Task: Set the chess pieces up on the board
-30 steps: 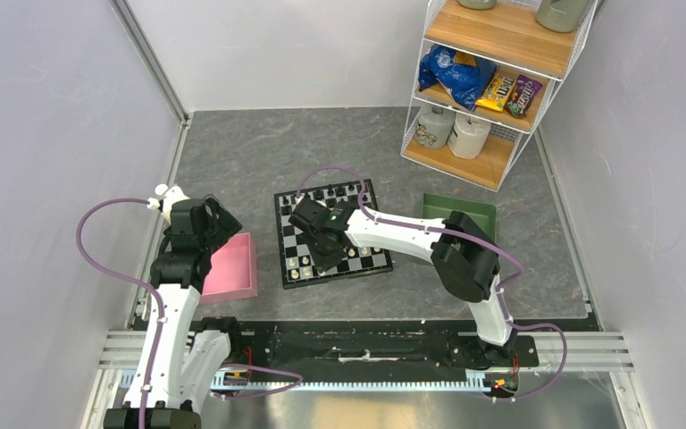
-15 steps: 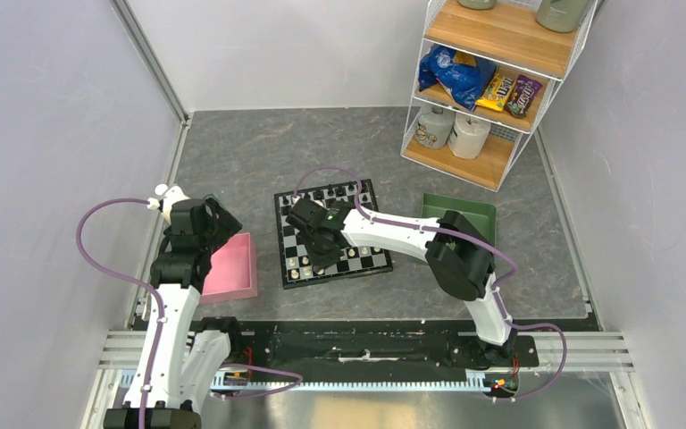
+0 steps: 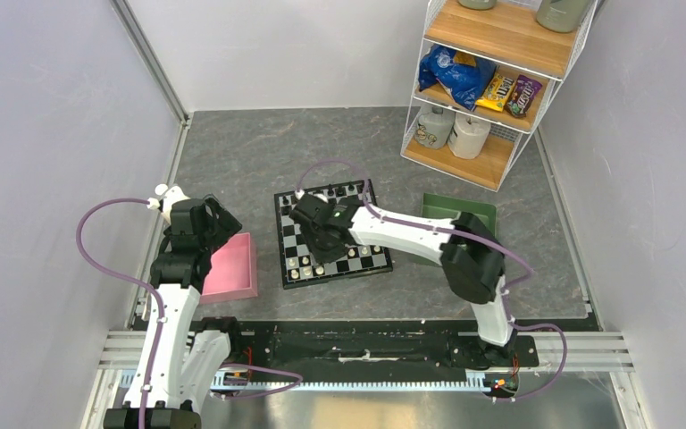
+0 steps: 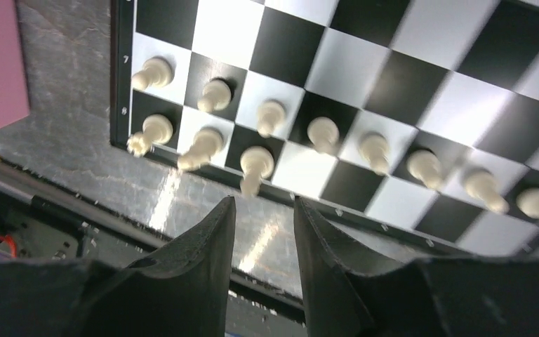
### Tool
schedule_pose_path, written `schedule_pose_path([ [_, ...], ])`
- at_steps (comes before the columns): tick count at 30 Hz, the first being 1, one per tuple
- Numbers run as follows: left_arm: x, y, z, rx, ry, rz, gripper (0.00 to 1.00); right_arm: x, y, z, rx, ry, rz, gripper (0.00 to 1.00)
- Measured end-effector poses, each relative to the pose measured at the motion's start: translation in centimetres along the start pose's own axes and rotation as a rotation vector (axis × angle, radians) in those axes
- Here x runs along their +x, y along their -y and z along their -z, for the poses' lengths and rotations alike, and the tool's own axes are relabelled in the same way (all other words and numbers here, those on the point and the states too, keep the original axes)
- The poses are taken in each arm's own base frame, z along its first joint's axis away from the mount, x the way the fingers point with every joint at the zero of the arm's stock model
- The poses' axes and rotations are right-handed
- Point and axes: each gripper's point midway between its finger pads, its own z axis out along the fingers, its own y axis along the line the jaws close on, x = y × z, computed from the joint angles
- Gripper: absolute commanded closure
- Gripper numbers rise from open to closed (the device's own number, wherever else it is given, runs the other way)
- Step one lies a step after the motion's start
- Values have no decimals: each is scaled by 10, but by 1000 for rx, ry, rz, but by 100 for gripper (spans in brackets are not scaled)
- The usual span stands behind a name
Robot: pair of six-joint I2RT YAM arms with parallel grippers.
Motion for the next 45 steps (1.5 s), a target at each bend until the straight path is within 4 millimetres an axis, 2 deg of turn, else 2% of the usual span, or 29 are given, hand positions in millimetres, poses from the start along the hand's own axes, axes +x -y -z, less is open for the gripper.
schedule_pose_path([
  [3,0,0,0,0,-1,0,11,-12,12,34,2,76,-20,53],
  [6,1,0,-1,-2,-3,-1,11,-28,39,72,18,176,-83,52],
  [9,1,0,-1,-4,-6,-2,11,-40,93,107,80,275,-197,51],
  [10,1,0,-2,-5,-8,-2,11,-42,118,116,110,303,-247,51],
  [12,2,-1,-2,-7,-10,-3,11,-40,159,126,172,329,-327,50],
  [13,2,-1,-3,-7,-11,-3,11,-38,186,129,213,335,-381,50],
  [16,3,-1,-4,-10,-17,-5,11,-26,243,129,300,315,-489,50],
  [18,4,-1,-4,-11,-21,-6,11,-15,271,126,333,282,-548,50],
  [20,4,-1,-4,-11,-23,-6,11,-7,290,123,345,252,-592,50],
  [24,4,-1,-4,-10,-22,-6,11,6,309,113,330,193,-656,50],
  [30,3,0,-3,-7,-17,-5,11,23,310,83,304,88,-679,53],
  [36,3,0,-3,-8,-17,-5,11,27,316,65,305,46,-692,56],
  [45,3,-1,-4,-9,-19,-5,11,29,321,50,313,21,-693,61],
])
